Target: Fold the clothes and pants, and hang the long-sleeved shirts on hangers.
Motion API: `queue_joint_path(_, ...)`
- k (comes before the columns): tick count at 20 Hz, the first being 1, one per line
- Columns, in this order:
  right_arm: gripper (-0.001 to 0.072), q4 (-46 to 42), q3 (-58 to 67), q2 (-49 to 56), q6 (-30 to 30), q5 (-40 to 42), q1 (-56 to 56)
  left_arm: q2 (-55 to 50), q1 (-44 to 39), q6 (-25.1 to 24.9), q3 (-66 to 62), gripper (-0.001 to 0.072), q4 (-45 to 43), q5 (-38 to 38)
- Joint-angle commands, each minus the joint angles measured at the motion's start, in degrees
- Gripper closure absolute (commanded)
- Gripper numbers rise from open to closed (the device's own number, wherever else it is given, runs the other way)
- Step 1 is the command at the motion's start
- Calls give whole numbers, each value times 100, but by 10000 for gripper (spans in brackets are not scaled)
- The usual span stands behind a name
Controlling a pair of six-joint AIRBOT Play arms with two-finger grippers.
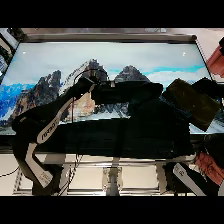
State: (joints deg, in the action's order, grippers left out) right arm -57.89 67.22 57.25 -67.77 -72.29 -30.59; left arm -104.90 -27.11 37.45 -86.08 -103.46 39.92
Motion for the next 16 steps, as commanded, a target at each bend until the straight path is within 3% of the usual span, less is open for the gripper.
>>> queue_joint_path(1,106,4,-2,4,-2,-2,4,-122,7,-44,-2,28,-203,-232)
queue_joint_path(2,106,4,-2,4,-2,-2,4,-162,7,-42,-2,45,-262,-402)
queue_joint_path(4,107,2,-2,4,-4,-2,4,-216,7,-37,-2,219,-258,-691)
queue_joint_path(7,107,2,-2,4,-4,-2,4,-225,0,-17,-4,567,-260,-953)
queue_joint_path(8,107,4,-2,4,-4,-2,4,-216,0,-15,-4,636,-260,-949)
queue_joint_path(13,107,9,-2,4,-7,-35,4,179,85,1211,-4,661,-914,-789)
queue_joint_path(16,107,-2,-2,15,199,-267,240,833,535,2232,-4,662,-1320,42)
